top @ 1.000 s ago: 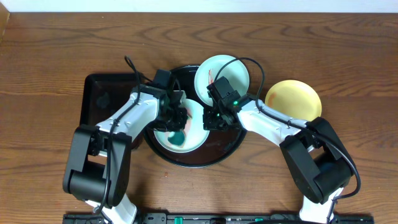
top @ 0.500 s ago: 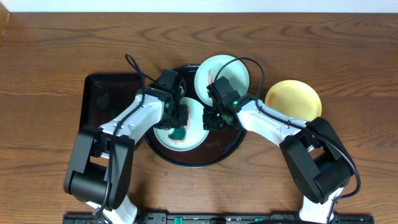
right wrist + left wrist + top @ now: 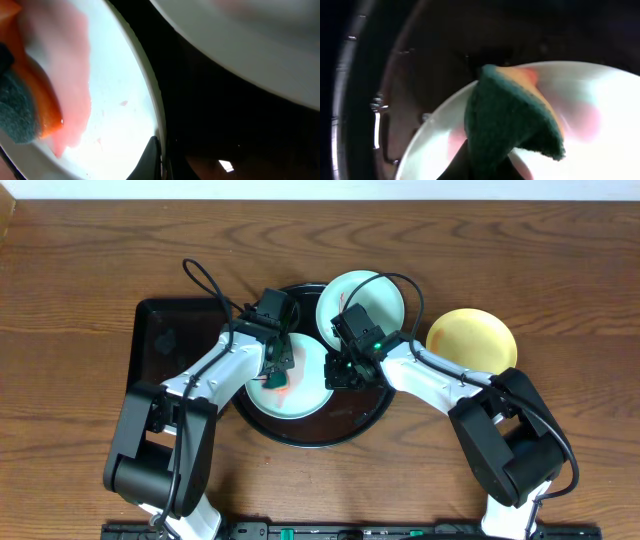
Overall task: Clean dirty plates on tray and stack at the side
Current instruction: 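Scrub the light-blue plate with the sponge in the left gripper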
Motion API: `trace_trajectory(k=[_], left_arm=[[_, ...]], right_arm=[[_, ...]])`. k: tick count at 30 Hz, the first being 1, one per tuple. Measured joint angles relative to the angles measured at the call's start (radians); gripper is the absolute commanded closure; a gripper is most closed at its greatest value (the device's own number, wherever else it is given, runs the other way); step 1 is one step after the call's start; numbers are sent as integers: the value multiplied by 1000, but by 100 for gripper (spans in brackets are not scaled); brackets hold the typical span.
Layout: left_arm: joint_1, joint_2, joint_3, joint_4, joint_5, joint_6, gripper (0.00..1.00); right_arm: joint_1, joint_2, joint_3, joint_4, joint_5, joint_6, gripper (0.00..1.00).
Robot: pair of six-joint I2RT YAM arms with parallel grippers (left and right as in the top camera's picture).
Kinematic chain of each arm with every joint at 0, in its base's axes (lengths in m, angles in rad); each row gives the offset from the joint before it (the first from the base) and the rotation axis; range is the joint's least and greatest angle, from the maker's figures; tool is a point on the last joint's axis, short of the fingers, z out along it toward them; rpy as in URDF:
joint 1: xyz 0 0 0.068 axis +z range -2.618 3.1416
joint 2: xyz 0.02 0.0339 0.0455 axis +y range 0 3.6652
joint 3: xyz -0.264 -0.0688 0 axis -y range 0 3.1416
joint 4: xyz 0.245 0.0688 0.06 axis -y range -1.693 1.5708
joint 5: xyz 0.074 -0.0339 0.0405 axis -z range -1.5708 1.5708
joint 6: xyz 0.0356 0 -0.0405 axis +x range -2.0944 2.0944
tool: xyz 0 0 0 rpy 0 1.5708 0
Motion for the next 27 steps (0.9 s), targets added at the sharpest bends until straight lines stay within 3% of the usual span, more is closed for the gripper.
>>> trace_trajectory(k=[4,12,15,20,27], left_arm=[[2,0,1,-5,37,33,93],[40,1,9,-41,445,224,93],[31,3,9,-32,530,258,92],[27,3,9,24,488,262,93],[22,3,9,100,250,242,92]], right_arm=[[0,1,2,0,-2,0,99],[-3,2,4,-5,8,-1,99],[-3,2,4,-6,9,-1,99],[-3,2,5,-7,9,-1,99],[-2,2,5,-7,9,-1,99]])
